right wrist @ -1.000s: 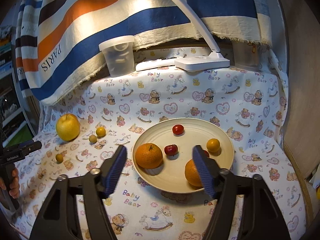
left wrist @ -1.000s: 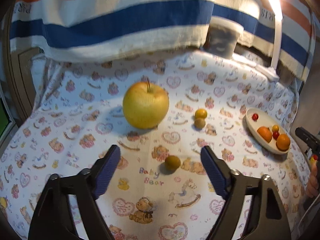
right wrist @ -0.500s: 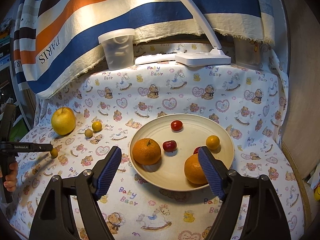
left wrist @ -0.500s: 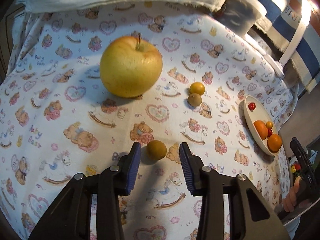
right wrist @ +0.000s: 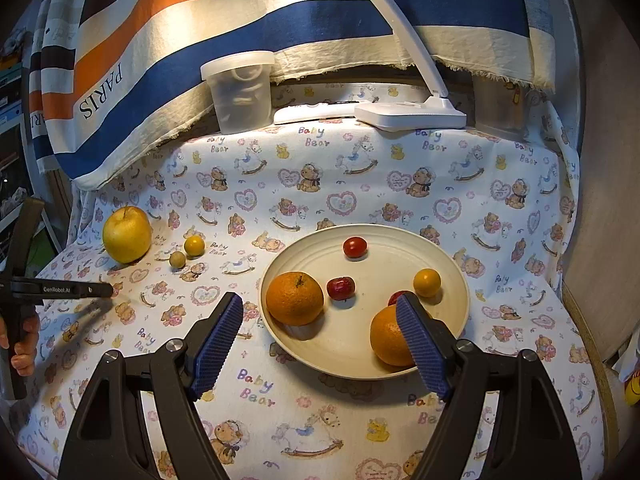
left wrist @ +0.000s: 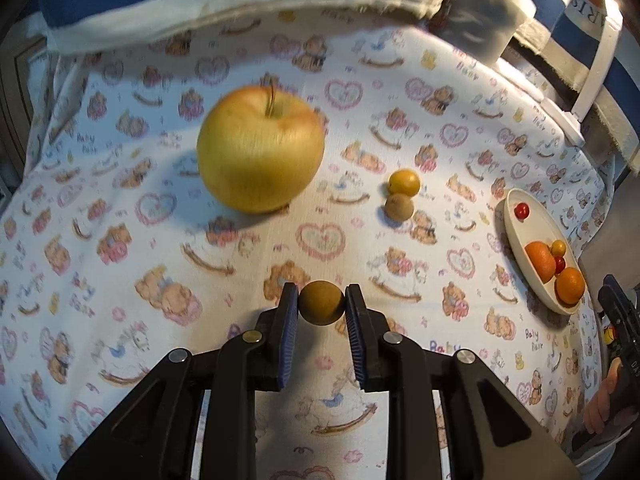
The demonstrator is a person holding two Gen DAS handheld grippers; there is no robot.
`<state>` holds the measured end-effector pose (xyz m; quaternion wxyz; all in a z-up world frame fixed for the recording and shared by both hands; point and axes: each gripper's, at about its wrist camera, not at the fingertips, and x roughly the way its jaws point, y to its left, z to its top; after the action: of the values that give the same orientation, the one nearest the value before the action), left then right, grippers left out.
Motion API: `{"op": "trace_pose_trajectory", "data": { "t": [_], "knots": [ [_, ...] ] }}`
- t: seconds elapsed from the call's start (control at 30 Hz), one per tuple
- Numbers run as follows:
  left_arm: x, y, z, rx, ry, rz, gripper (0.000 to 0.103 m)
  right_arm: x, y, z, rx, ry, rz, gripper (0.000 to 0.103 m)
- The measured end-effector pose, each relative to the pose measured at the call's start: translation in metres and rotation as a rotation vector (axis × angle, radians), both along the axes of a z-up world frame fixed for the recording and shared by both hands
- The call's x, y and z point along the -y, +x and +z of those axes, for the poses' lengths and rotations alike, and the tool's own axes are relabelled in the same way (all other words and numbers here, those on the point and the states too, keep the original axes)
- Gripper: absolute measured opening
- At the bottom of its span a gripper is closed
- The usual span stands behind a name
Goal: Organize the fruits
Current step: 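Lift the brown fruit with the left tool while the right tool grasps another brown fruit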
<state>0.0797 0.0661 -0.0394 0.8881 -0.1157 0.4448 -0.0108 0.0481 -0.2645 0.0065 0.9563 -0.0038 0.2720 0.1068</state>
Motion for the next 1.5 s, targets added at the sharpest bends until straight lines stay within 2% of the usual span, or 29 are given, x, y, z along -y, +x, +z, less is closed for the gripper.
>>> {"op": "trace_pose_trajectory", "data": {
  "t": [0.27,0.47,0.53,0.67,0.93,1.17,1.2,1.27,1.5],
  "knots": [
    [0.005,0.012,0.018,0.049,0.023,-0.009,0.023,-0.001,-0.001,0.001,0.012,0.003,0.005,0.08],
    [0.008,0.023,0.021,0.155,-0.004,-0.042,0.023,-0.005,-0.001,-0.002,0.023,-0.028,-0.004,0.08],
    [0.006,0.025,0.018,0.149,-0.01,-0.048,0.023,-0.006,0.0,0.0,0.023,-0.03,-0.012,0.08],
    [-0.003,0.029,0.012,0.11,-0.014,-0.023,0.023,-0.017,0.01,0.008,-0.035,0.009,0.026,0.08],
    [-0.015,0.024,0.011,0.123,-0.025,-0.013,0.023,-0.088,0.034,0.021,-0.085,-0.012,0.11,0.08],
    [-0.014,0.026,0.007,0.1,-0.037,-0.03,0.023,-0.147,0.074,0.009,-0.211,-0.007,0.189,0.08],
    [-0.014,0.025,0.007,0.1,-0.039,-0.031,0.023,-0.153,0.08,0.005,-0.23,-0.008,0.198,0.078],
    [-0.013,0.026,0.007,0.091,-0.036,-0.035,0.023,-0.164,0.091,-0.002,-0.274,-0.013,0.212,0.068],
    [-0.009,0.026,0.006,0.074,-0.02,-0.043,0.023,-0.184,0.125,-0.026,-0.405,0.027,0.231,0.053]
  ]
}}
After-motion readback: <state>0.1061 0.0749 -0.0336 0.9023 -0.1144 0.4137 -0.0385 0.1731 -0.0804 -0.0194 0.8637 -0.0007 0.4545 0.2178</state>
